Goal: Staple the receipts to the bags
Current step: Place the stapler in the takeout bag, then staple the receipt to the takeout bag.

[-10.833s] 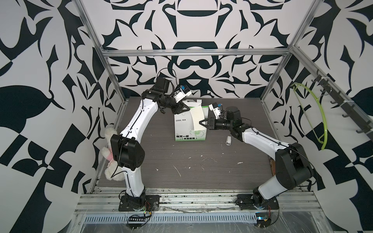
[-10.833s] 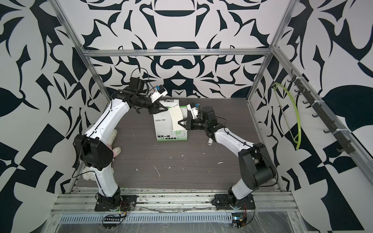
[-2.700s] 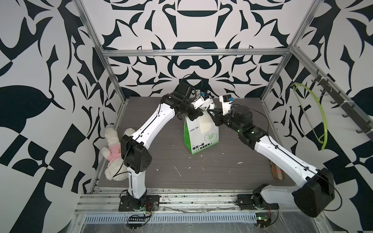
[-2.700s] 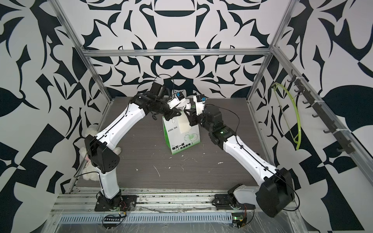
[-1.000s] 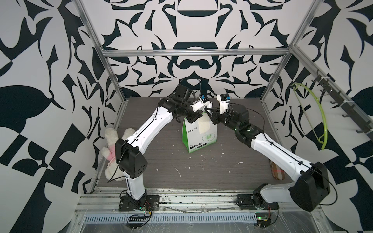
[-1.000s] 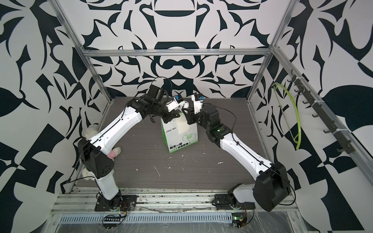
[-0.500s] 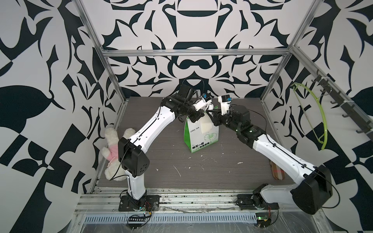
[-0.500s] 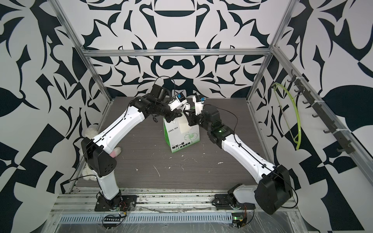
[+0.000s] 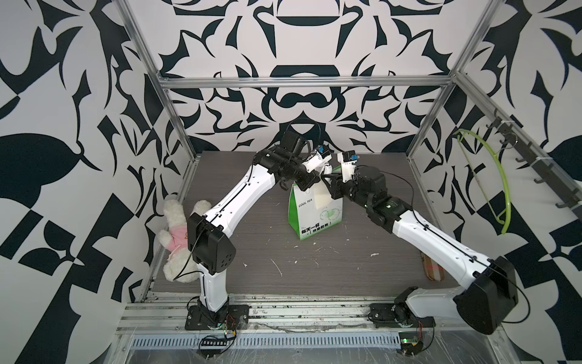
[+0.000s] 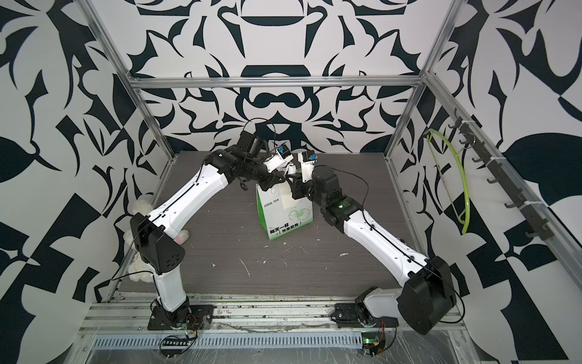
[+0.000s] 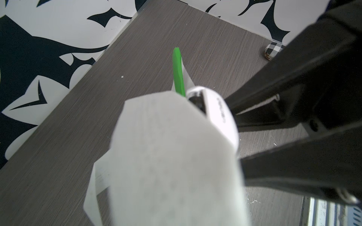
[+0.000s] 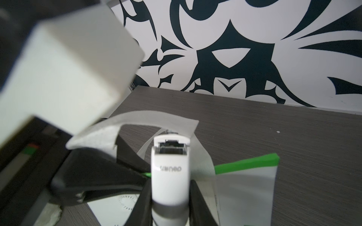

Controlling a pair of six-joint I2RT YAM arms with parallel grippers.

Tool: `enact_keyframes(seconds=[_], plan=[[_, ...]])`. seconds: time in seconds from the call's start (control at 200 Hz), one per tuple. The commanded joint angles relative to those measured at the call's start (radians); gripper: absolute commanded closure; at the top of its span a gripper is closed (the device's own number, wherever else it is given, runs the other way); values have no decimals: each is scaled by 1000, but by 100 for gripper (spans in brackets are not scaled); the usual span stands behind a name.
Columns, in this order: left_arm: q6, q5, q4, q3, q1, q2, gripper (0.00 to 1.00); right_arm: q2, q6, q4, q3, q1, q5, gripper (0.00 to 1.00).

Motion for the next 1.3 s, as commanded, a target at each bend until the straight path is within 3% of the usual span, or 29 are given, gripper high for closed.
enact_keyframes(seconds=[0.0,0.265,0.32,0.35,0.45,0.56,0.64,0.865,1.035,1.295], plan=[[8,2,19,31,5,10,100,-9,-40,-49,47,11,-21,76],[31,-14,-18,57,5,25,100,-59,-94,-157,72,-7,-100,35],[40,-14,-22,63,5,27,100,-73,-115,-195,81,-25,-141,10],[48,-16,-24,64,5,27,100,-87,-137,-221,86,-36,-163,3],[104,-22,-43,58,10,24,100,-129,-209,-303,107,-120,-297,2],[186,20,-75,55,26,24,100,-100,-310,-416,177,-277,-578,5],[236,48,-86,52,33,22,100,-64,-392,-464,211,-349,-719,8],[470,174,-166,58,43,18,100,-34,-736,-374,148,-376,-878,2],[548,205,-247,134,43,64,100,48,-1014,-434,215,-376,-964,1],[598,269,-316,216,43,122,100,175,-1115,-556,363,-361,-1010,1]])
